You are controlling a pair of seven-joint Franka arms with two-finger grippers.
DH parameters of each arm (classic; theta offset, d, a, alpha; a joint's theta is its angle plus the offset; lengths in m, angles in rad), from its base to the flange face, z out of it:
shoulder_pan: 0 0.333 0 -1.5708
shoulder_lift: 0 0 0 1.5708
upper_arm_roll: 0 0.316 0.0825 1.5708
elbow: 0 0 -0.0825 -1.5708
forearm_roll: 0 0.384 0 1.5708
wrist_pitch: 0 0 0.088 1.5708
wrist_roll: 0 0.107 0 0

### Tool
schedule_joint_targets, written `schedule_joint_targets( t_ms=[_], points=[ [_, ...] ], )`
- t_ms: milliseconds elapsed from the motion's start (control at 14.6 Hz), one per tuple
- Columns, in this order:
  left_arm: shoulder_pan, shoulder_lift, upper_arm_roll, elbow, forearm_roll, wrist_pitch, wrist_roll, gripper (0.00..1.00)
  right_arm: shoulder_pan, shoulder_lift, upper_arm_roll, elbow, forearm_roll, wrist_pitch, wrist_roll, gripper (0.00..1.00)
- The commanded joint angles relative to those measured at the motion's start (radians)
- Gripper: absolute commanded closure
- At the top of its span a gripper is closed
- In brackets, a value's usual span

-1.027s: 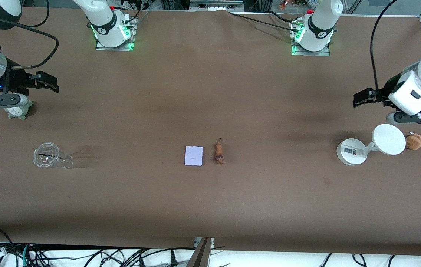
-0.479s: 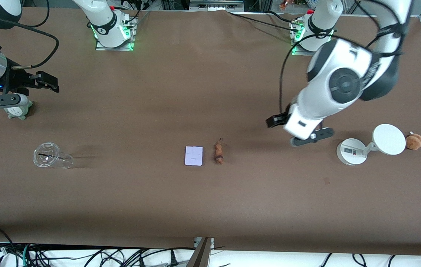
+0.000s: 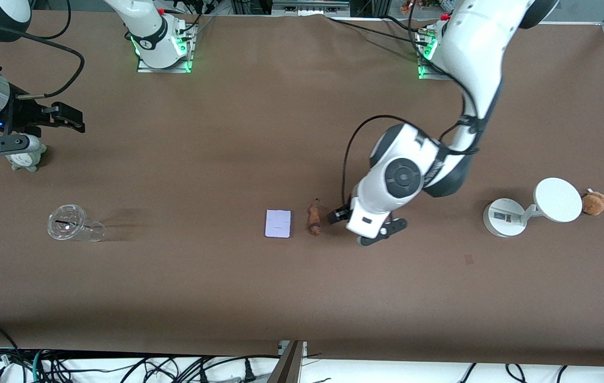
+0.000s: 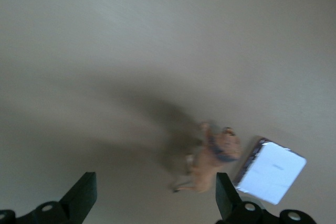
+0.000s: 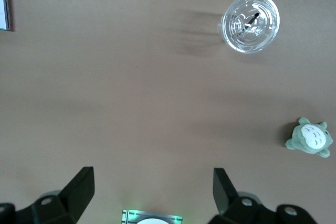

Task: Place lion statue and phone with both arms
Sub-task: 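Lower the left gripper and close it on the lion statue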

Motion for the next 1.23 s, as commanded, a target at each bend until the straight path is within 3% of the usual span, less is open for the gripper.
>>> schedule_joint_targets(
  t_ms=[0,205,411,548,890,1027,1096,1164],
  points=[
    [-0.046,0.066,0.019,0.092,0.002,0.055,-0.045,0.00,-0.009,0.007,0.006,0.020,0.017,-0.006,0.007,0.00],
    [-0.104,0.124,0.049,0.153,0.006,0.063,-0.088,0.00,-0.009,0.007,0.006,0.020,0.017,-0.006,0.007,0.00],
    [-0.258,0.149,0.213,0.158,0.004,0.077,-0.091,0.00,-0.009,0.007,0.006,0.020,0.017,-0.006,0.007,0.00],
    [-0.325,0.176,0.281,0.176,0.002,0.080,-0.092,0.00,-0.009,0.007,0.006,0.020,0.017,-0.006,0.007,0.00],
    [-0.332,0.205,0.284,0.195,0.002,0.092,-0.089,0.00,-0.009,0.007,0.006,0.020,0.017,-0.006,0.007,0.00],
    [-0.332,0.219,0.284,0.195,0.002,0.116,-0.083,0.26,-0.009,0.007,0.006,0.020,0.017,-0.006,0.007,0.00],
    [-0.332,0.221,0.284,0.196,0.002,0.124,-0.083,0.29,-0.009,0.007,0.006,0.020,0.017,-0.006,0.007,0.00],
    [-0.329,0.222,0.284,0.196,0.002,0.136,-0.082,0.40,-0.009,0.007,0.006,0.020,0.017,-0.006,0.007,0.00]
  ],
)
